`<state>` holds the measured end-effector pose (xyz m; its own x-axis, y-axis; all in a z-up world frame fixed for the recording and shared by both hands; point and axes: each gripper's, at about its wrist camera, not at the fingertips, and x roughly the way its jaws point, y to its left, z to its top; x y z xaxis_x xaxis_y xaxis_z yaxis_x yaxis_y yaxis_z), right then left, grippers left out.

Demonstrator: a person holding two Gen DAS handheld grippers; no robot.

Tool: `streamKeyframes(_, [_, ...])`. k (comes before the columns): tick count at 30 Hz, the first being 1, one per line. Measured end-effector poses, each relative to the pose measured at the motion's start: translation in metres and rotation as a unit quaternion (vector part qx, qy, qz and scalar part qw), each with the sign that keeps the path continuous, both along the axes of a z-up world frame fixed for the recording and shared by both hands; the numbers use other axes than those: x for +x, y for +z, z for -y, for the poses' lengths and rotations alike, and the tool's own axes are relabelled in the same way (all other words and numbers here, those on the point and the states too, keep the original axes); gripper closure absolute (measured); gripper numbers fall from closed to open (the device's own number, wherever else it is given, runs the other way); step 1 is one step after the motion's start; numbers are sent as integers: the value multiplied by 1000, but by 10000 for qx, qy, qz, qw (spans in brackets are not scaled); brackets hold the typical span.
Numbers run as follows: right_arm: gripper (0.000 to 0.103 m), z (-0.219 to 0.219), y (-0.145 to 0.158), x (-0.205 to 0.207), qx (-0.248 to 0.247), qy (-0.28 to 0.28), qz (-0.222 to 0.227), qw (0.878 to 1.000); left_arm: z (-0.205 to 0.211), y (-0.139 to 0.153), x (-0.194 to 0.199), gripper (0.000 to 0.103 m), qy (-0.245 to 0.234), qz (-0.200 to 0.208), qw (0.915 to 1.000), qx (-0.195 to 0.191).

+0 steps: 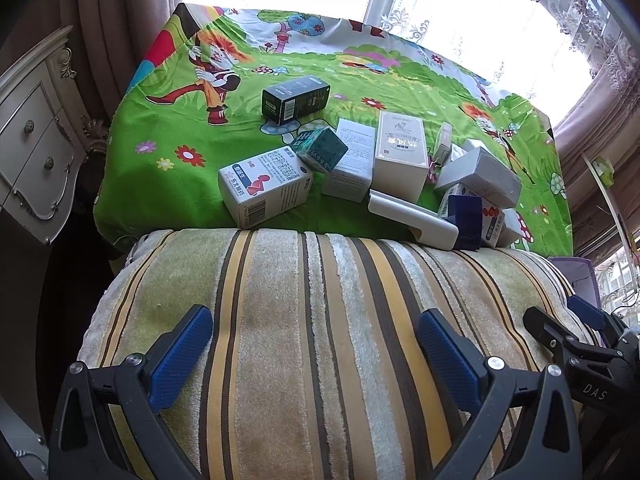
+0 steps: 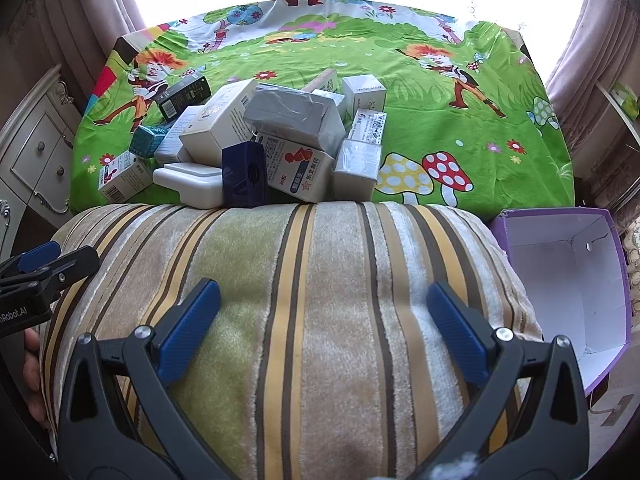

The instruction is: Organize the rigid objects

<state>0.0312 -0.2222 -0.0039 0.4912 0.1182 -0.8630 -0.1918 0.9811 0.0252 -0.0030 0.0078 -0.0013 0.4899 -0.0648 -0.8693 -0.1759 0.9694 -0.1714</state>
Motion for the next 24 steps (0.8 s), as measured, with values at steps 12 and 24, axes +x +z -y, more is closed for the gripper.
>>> streamKeyframes(12, [0, 0, 0, 5, -18, 60, -121, 9999, -3, 5, 1, 0, 64, 156, 9998, -114])
streamKeyframes(24, [0, 9, 2, 8, 272, 221, -255, 9991, -20, 12, -2, 6, 110, 411, 9959, -804])
